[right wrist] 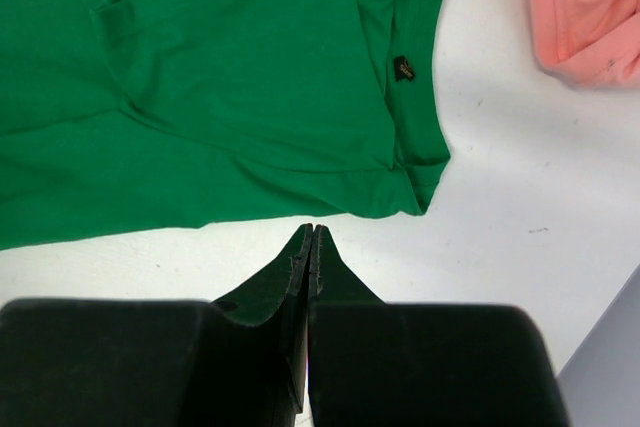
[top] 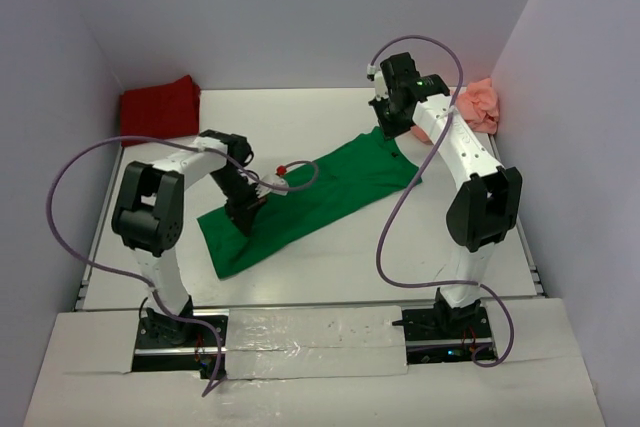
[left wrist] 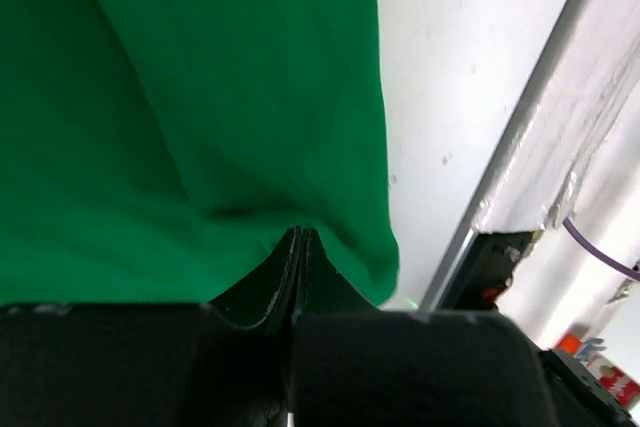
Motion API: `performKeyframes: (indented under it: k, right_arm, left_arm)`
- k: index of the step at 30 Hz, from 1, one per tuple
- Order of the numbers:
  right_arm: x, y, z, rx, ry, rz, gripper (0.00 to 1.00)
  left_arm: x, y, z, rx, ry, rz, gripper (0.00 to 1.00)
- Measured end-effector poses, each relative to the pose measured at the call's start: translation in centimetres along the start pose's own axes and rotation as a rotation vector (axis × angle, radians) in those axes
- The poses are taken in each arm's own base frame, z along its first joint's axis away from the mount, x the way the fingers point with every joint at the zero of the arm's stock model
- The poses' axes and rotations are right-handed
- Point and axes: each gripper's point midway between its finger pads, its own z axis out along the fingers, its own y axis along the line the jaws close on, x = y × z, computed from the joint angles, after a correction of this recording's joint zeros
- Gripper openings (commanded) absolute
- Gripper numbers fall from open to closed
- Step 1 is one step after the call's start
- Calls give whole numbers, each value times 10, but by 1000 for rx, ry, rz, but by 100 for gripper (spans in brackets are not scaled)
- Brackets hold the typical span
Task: Fold and stack the t-shirts
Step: Rotate the tshirt 90 degrees
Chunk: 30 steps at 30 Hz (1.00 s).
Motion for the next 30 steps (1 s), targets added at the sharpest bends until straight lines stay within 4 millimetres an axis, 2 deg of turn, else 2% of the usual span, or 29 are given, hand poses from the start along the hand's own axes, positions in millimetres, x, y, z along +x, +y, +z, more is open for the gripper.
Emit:
performKeyframes:
  k: [10, 13, 14, 16, 17, 21, 30]
  right_arm:
    - [-4, 5, -2, -29, -14, 1, 0]
    - [-5, 8, -2, -52, -17, 1, 0]
    - [-5, 10, -2, -59, -17, 1, 1]
    - [-5, 12, -2, -73, -18, 0, 2]
    - [-5, 13, -2, -79, -18, 0, 2]
    - [-5, 15, -2, -90, -19, -3, 2]
    - [0, 18, 0, -105, -9, -12, 1]
  left_arm:
    - [49, -10, -21, -75, -44, -108, 0]
    - [60, -12, -22, -91, -61, -136, 27]
    - [63, -11, -23, -96, -67, -146, 44]
    - [66, -9, -23, -100, -76, -162, 54]
    - [66, -8, -23, -104, -82, -166, 63]
    - [64, -5, -23, -106, -102, -166, 69]
    - [54, 5, -13, -60, -140, -161, 69]
